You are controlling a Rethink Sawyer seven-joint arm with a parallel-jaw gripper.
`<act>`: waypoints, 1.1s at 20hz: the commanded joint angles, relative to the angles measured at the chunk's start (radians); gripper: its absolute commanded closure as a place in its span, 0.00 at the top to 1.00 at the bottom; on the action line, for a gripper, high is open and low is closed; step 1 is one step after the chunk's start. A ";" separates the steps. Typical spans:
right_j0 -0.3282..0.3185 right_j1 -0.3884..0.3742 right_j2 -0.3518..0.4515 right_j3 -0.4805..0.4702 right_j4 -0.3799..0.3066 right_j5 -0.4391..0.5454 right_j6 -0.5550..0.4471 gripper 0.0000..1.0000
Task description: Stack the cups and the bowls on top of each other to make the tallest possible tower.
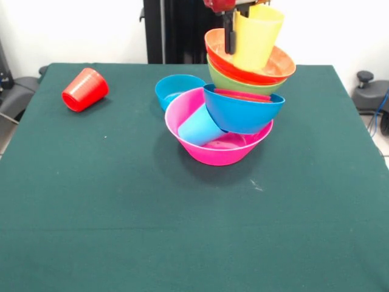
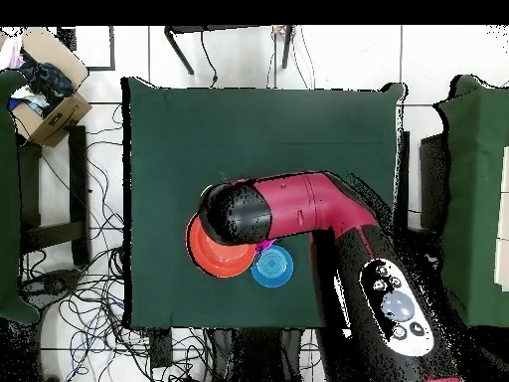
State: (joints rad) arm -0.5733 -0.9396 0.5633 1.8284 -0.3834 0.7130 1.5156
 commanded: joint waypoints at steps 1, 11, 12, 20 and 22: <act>0.012 0.079 0.013 0.067 -0.104 -0.053 -0.056 0.00; -0.012 0.017 0.036 0.130 -0.083 -0.039 -0.062 0.00; -0.018 0.002 0.041 0.142 -0.074 -0.038 -0.062 0.00; -0.022 -0.104 0.055 0.250 -0.040 -0.075 -0.013 0.00; -0.022 -0.113 0.060 0.256 -0.032 -0.068 -0.012 0.00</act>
State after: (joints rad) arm -0.5972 -1.0114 0.5779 1.9704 -0.4186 0.6997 1.5156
